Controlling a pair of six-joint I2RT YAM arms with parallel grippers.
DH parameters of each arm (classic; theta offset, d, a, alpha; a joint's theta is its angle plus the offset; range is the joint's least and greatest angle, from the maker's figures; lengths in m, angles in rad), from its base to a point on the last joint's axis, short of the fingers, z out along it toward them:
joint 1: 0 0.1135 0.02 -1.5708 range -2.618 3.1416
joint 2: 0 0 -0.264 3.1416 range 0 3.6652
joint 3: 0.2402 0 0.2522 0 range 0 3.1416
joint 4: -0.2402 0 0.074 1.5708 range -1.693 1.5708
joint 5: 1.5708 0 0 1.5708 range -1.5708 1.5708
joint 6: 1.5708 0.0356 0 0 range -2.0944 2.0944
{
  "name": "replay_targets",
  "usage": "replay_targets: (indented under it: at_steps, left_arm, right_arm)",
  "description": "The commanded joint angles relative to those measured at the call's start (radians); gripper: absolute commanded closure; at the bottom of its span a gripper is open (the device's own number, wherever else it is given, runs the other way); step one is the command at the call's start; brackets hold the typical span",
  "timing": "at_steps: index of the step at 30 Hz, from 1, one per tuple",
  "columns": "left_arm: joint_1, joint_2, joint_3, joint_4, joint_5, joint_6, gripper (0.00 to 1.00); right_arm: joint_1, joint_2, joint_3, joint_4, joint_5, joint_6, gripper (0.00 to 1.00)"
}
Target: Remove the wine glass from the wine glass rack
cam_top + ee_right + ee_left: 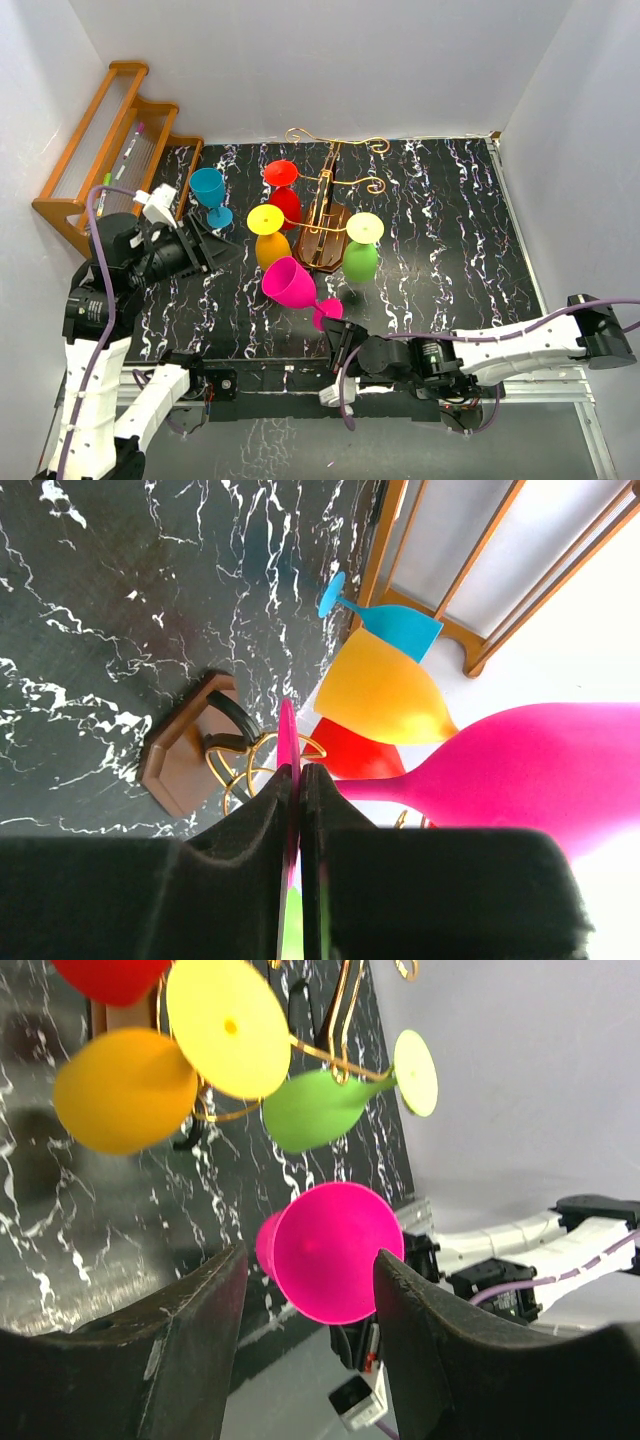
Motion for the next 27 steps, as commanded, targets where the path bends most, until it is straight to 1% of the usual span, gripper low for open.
replay_targets:
  at_steps: [1, 6, 13, 21, 24, 25, 26, 27]
  left_arm:
    - [-0.011, -0.034, -0.049, -0.108, 0.089, 0.003, 0.49]
    - [-0.015, -0.074, -0.106, -0.164, 0.108, 0.03, 0.49]
    - [-0.024, -0.101, -0.191, -0.145, 0.13, 0.028, 0.5]
    - [-0.031, -0.106, -0.255, -0.135, 0.095, 0.041, 0.51]
    - [-0.035, -0.093, -0.255, -0.161, 0.044, 0.068, 0.52]
    - [-0.039, -0.089, -0.257, -0.166, 0.031, 0.077, 0.54]
    - [-0.039, -0.084, -0.259, -0.171, 0.016, 0.086, 0.63]
    - [-0.04, -0.08, -0.257, -0.179, 0.0, 0.094, 0.79]
  right_arm:
    - [0.008, 0.046, 0.001, 0.191, 0.056, -0.112, 0.92]
    - [0.007, 0.108, 0.008, 0.273, 0.06, -0.148, 0.92]
    - [0.014, 0.172, 0.042, 0.303, 0.065, -0.175, 0.92]
    - [0.032, 0.262, 0.095, 0.357, 0.076, -0.21, 0.92]
    - [0.037, 0.29, 0.113, 0.381, 0.086, -0.226, 0.92]
    - [0.038, 0.297, 0.116, 0.389, 0.088, -0.226, 0.92]
    - [0.039, 0.304, 0.118, 0.391, 0.092, -0.226, 0.92]
    - [0.038, 0.306, 0.117, 0.392, 0.096, -0.226, 0.91]
